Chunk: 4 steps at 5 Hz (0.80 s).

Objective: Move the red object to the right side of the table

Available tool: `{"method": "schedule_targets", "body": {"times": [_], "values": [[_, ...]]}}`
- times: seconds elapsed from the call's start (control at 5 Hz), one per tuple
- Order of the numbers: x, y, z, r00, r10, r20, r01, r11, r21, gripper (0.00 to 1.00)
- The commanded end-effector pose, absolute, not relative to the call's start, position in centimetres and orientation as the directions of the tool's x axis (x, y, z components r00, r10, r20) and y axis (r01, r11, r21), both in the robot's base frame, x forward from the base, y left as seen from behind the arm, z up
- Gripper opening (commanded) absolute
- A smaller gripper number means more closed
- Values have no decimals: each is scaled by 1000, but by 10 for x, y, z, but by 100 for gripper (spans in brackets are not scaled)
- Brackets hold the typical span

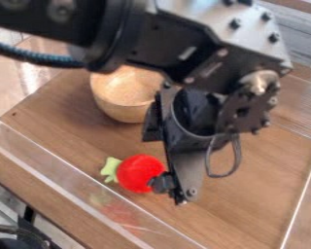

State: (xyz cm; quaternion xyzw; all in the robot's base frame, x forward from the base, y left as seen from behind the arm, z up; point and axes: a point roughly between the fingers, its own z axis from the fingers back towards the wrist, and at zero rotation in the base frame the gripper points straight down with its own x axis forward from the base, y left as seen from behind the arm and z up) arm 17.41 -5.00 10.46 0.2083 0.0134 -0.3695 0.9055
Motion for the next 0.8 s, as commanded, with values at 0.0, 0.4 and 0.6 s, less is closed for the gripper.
{"method": "schedule_targets", "body": {"times": [0.0,0.4,0.6], "values": [[182,-67,97,651,-746,-138,732,570,374,100],[180,-81,83,562,-815,-141,790,479,382,0],[177,-84,77,564,-814,-138,788,481,384,0]]}}
